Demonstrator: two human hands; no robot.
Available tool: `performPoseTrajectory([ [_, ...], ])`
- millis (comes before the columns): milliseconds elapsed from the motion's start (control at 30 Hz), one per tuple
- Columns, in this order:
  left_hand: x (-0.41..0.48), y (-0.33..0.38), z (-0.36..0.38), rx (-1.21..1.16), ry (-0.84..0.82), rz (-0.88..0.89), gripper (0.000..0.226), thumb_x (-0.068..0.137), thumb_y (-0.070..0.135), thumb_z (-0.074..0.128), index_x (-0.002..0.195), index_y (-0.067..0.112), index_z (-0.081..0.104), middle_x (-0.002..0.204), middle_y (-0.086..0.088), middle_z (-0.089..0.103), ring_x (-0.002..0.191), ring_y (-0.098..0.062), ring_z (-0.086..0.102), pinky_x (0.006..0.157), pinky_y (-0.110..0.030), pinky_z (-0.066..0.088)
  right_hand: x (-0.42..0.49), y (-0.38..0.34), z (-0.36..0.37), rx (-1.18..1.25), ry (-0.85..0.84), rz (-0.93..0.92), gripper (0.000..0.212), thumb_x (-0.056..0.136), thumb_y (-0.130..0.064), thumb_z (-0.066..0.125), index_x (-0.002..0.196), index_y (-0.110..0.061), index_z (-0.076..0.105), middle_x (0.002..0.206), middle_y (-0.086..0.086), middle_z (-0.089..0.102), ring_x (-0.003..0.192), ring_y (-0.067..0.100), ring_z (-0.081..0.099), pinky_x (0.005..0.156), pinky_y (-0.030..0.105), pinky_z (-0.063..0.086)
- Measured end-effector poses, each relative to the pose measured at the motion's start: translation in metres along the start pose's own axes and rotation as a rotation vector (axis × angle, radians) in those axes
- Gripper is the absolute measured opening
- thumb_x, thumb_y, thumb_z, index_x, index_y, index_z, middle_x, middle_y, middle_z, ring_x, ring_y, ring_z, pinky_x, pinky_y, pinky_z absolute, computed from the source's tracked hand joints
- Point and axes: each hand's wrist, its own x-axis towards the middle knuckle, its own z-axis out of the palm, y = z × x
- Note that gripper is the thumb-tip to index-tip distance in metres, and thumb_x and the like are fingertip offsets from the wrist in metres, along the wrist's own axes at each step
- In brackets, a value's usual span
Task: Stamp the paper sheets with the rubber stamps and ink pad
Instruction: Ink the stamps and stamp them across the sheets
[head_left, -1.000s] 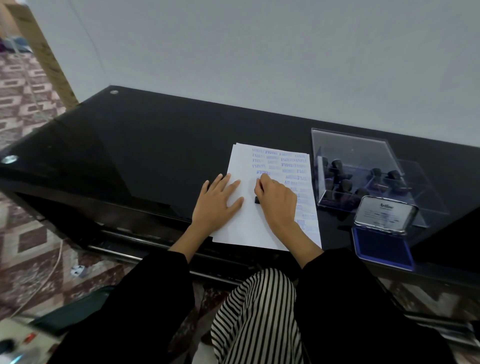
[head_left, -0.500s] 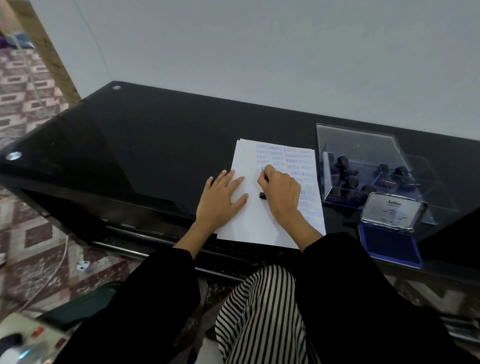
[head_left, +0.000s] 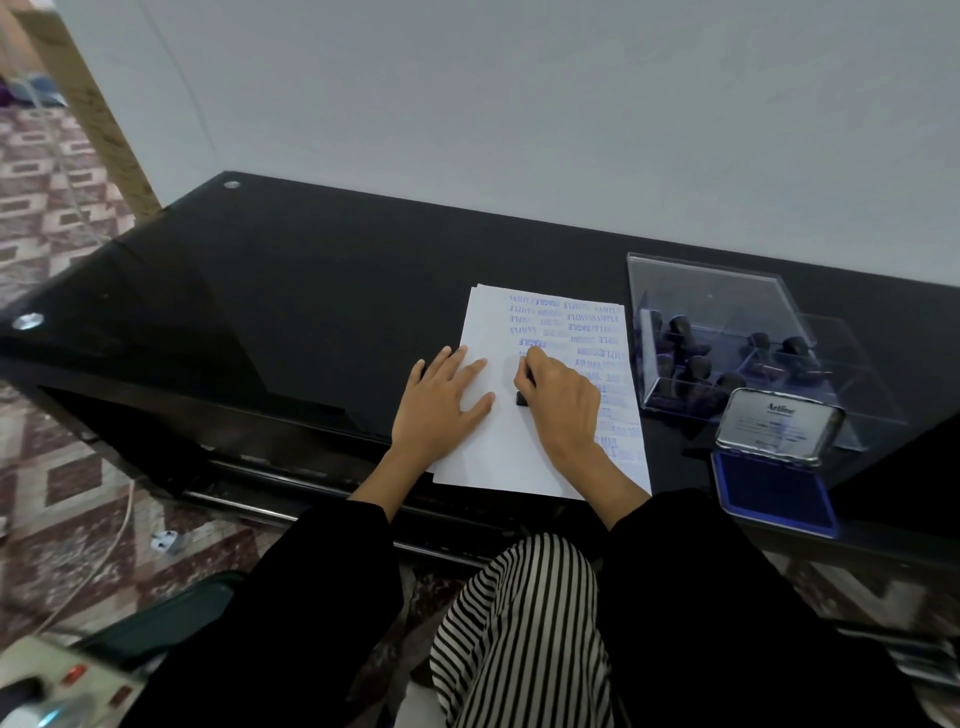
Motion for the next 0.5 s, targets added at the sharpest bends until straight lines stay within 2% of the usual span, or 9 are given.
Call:
performPoseTrajectory([
  [133, -0.001, 0.000, 0.000, 0.010, -0.006, 0.000, 0.053, 0.097, 0.046, 0.033, 0.146, 0.028, 0.026, 0.157, 0.004, 0.016, 0.146, -0.013, 0.007, 0.118, -0.035, 0.003, -0.001, -0.001, -0.005, -0.016, 0.016, -0.008, 0.054, 0.068, -0.010, 0.078, 0.060, -0.018, 0.025, 0.044, -0.007, 0.018, 0.040, 0.010, 0.011, 0.045, 0.010, -0.005],
  [300, -0.001, 0.001, -0.001, 0.002, -0.010, -0.006, 0.053, 0.097, 0.046, 0.033, 0.146, 0.028, 0.026, 0.157, 0.004, 0.016, 0.146, -0.012, 0.007, 0.118, -0.034, 0.002, -0.001, -0.002, -0.010, -0.006, -0.018, -0.020, 0.050, 0.073, -0.011, 0.074, 0.060, -0.018, 0.026, 0.042, -0.007, 0.021, 0.037, 0.010, 0.013, 0.041, 0.011, -0.003],
  [400, -0.001, 0.001, -0.001, -0.007, -0.012, -0.009, 0.053, 0.097, 0.046, 0.034, 0.146, 0.029, 0.026, 0.157, 0.005, 0.015, 0.146, -0.012, 0.007, 0.118, -0.034, 0.002, -0.002, -0.001, -0.012, 0.025, -0.078, -0.010, 0.039, 0.083, -0.012, 0.063, 0.063, -0.016, 0.029, 0.044, -0.006, 0.028, 0.036, 0.011, 0.019, 0.039, 0.014, 0.003],
  [500, -0.002, 0.001, -0.001, -0.014, -0.007, -0.010, 0.052, 0.097, 0.046, 0.034, 0.146, 0.028, 0.027, 0.156, 0.005, 0.017, 0.146, -0.012, 0.007, 0.118, -0.034, 0.001, 0.000, 0.003, -0.014, -0.002, -0.162, 0.030, 0.027, 0.096, -0.020, 0.042, 0.071, -0.013, 0.034, 0.048, -0.005, 0.032, 0.040, 0.010, 0.022, 0.041, 0.023, 0.013],
])
